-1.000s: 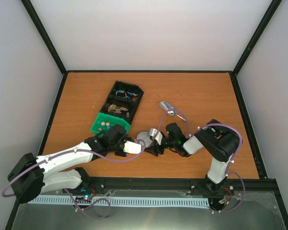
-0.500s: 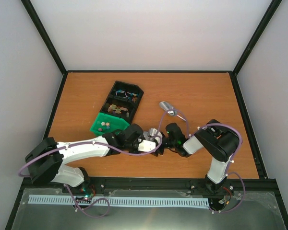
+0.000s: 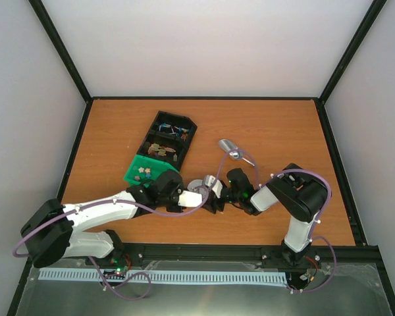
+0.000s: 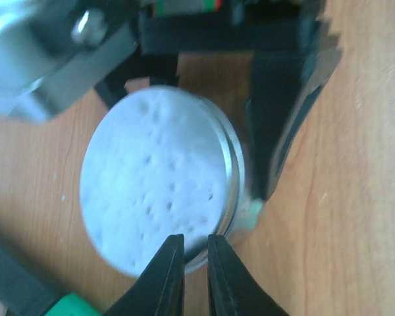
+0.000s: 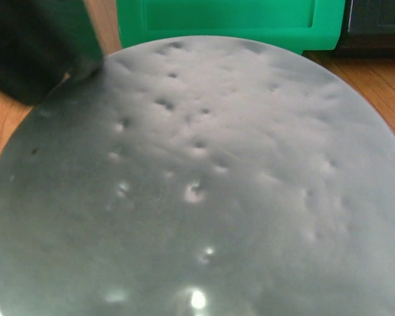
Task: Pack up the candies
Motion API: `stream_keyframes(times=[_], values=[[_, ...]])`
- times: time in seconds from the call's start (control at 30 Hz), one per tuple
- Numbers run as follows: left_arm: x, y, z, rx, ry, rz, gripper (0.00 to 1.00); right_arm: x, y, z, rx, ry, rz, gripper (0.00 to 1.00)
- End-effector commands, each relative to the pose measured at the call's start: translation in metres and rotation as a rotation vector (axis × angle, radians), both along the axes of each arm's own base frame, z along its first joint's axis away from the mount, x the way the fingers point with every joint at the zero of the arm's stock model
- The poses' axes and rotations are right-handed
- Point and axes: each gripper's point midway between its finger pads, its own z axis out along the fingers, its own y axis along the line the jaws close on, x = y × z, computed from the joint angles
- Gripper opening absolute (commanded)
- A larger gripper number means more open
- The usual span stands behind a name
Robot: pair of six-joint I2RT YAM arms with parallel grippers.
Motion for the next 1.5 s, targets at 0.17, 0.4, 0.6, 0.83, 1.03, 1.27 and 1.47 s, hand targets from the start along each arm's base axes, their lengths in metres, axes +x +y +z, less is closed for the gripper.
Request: stream_keyframes(times=[0.17,0.4,0.6,0.83,1.03,1.27,1.47], values=[[0.015,0.061,-0.022,0.149,-0.011,0.072,0.13,-0.02,-0.006,-0.02,-0.048,0.086,0.036,0.25],[-0.033,0.016,0.037,-0.041,-0.004,-0.08,0.27,-0.019,-0.006,-0.022,-0.053,0.091,0.031,0.26],[-0.018,-0.022,0.033,-0.047,0.063,-0.014,0.29,-0.018,-0.005,-0.022,-0.055,0.091,0.027,0.26],[0.001,-0.049,0.021,-0.028,0.036,-0.011,0.29,-0.018,-0.006,-0.022,-0.055,0.09,0.028,0.26],[0.008,-0.044,0.005,0.023,0.005,-0.001,0.25,-0.019,-0.006,-0.021,-0.053,0.09,0.031,0.26],[0.016,0.002,-0.012,0.097,-0.024,0.022,0.19,-0.021,-0.006,-0.021,-0.051,0.093,0.037,0.26],[0.029,0.036,-0.025,0.147,-0.03,0.053,0.17,-0.021,-0.006,-0.021,-0.049,0.093,0.038,0.26]])
